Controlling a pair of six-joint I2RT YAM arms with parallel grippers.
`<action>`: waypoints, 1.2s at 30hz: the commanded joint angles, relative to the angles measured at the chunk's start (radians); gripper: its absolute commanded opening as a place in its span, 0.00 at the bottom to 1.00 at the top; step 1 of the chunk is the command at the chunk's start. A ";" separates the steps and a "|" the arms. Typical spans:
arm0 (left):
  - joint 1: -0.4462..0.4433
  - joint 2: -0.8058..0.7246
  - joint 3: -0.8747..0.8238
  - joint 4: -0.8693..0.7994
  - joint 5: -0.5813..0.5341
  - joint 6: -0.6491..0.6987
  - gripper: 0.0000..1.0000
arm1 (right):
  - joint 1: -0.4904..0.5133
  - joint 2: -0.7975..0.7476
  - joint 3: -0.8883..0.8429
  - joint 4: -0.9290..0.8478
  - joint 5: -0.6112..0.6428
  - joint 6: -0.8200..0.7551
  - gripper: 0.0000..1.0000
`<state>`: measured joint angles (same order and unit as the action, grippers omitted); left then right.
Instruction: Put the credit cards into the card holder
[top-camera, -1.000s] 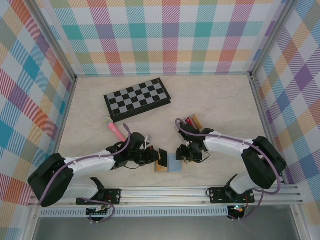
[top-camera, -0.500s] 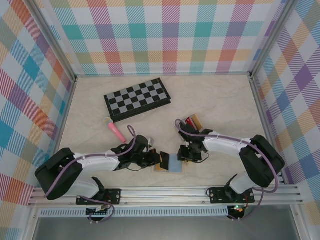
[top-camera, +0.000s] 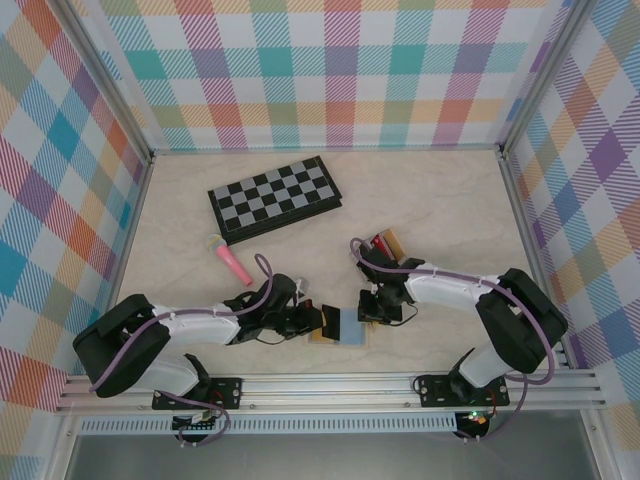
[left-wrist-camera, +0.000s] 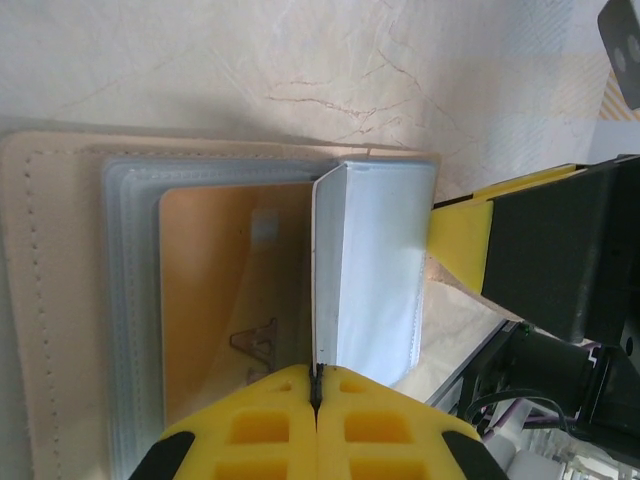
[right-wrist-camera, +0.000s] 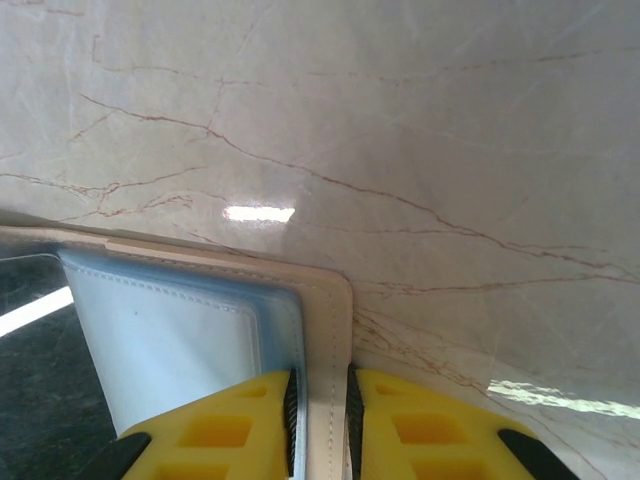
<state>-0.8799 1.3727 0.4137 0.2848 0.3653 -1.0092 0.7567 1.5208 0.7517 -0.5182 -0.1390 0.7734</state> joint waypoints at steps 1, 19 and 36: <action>-0.027 0.007 -0.025 0.004 0.011 -0.006 0.00 | 0.009 0.048 -0.019 0.040 -0.015 0.012 0.21; -0.068 0.078 0.033 0.001 -0.049 0.009 0.05 | 0.012 0.058 -0.034 0.086 -0.057 0.030 0.17; -0.151 0.201 0.203 -0.144 -0.082 0.057 0.26 | 0.012 0.007 -0.056 0.083 -0.041 0.067 0.16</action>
<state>-1.0084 1.5623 0.5964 0.2050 0.3035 -0.9764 0.7528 1.5089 0.7300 -0.4736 -0.1680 0.8230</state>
